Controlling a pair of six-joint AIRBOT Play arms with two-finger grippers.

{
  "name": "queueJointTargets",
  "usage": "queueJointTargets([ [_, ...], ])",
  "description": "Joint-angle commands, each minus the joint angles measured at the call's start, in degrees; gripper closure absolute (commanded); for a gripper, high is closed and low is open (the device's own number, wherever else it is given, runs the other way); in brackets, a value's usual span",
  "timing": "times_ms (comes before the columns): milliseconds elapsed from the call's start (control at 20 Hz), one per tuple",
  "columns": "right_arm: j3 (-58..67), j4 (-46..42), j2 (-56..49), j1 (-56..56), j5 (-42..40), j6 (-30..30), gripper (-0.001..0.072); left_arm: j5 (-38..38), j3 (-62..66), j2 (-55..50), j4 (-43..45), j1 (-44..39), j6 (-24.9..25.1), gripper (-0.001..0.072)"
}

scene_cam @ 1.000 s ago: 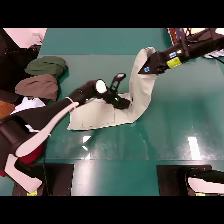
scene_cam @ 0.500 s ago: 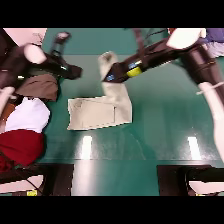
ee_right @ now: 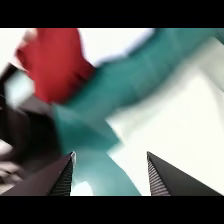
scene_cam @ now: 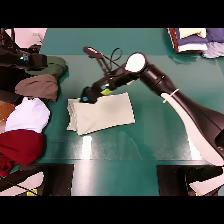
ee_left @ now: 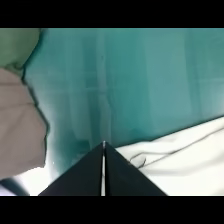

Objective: Fold the shirts.

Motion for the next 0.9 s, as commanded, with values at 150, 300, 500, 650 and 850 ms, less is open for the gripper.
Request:
queueJointTargets([
  [150, -21.64, -8.68, 10.6, -16.44, 5.4, 2.71, 0.0207, -2.1, 0.02, 0.52, -0.42, 0.74, 0.02, 0.0683],
  [300, -35.28, -8.13, 14.88, -25.18, 0.2, 2.8, 0.0109, -1.84, 0.02, 0.52, -2.21, 0.72, 0.02, 0.0683],
  [500, -41.66, -3.26, 11.56, -29.92, -5.66, 1.79, 0.0012, -1.2, -0.11, -0.24, -3.43, 0.22, 0.15, 0.0683],
  [650, -38.6, 4.48, 4.5, -27.85, -5.05, -1.55, 0.0024, -1.09, -0.66, -1.07, -3.43, 0.22, 0.79, 0.0683],
  [850, -31.04, 5.55, -3.17, -21.59, -3.45, -2.16, 0.0047, -0.5, -0.81, -1.09, -3.43, 0.22, 1.53, 0.0684],
])
